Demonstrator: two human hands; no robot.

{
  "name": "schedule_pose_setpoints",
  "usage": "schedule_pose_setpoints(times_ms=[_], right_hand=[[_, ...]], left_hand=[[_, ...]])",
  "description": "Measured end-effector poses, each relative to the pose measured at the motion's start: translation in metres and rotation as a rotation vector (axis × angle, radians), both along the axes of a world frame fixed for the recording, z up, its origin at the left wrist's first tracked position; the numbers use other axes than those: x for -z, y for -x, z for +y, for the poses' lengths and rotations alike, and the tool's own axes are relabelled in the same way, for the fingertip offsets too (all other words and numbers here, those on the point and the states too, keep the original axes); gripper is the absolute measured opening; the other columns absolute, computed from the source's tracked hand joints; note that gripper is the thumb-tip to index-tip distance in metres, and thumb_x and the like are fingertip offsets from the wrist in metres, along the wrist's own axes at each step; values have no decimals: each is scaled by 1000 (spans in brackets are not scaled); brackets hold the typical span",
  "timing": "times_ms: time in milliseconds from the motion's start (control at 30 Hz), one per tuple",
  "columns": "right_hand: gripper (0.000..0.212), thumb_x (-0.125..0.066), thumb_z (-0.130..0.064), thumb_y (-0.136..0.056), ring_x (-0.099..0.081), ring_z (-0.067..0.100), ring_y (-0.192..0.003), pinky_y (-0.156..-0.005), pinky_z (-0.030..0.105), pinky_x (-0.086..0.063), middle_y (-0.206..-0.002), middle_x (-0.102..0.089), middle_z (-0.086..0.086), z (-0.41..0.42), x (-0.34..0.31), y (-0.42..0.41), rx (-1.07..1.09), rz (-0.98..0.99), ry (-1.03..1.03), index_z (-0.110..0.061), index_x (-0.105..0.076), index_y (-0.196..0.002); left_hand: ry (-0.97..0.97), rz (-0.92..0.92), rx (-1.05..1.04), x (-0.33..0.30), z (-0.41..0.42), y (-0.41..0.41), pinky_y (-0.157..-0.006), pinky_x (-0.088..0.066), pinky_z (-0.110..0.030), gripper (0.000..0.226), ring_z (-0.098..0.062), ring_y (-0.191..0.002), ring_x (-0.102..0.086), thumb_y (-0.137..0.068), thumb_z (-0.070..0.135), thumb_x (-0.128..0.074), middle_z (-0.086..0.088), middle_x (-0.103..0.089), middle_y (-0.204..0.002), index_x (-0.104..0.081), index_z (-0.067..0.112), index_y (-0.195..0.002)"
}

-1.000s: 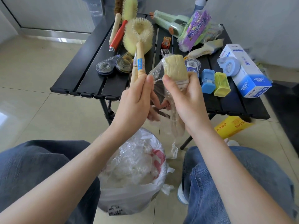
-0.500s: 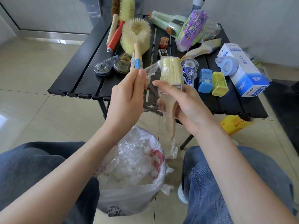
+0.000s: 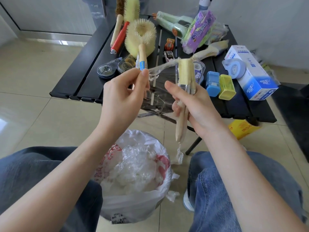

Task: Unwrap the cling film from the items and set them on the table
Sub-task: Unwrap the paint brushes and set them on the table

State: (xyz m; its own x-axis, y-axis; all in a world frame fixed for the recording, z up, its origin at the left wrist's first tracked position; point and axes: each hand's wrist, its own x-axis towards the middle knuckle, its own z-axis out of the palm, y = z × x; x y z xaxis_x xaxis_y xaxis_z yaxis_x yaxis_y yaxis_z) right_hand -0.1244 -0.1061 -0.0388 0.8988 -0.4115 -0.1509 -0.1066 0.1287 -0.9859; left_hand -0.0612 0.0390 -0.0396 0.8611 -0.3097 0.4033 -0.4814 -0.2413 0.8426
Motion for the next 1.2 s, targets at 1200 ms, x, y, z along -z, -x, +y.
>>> schedule_pose_setpoints(times_ms=[1200], right_hand=[[52, -64, -59, -66, -53, 10, -61, -48, 17, -42, -85, -60, -1, 1, 4, -3, 15, 17, 8, -23, -59, -103]], left_hand=[[582, 687, 385, -5, -2, -5, -73, -57, -35, 21, -26, -86, -72, -106, 17, -27, -7, -74, -85, -40, 11, -90]])
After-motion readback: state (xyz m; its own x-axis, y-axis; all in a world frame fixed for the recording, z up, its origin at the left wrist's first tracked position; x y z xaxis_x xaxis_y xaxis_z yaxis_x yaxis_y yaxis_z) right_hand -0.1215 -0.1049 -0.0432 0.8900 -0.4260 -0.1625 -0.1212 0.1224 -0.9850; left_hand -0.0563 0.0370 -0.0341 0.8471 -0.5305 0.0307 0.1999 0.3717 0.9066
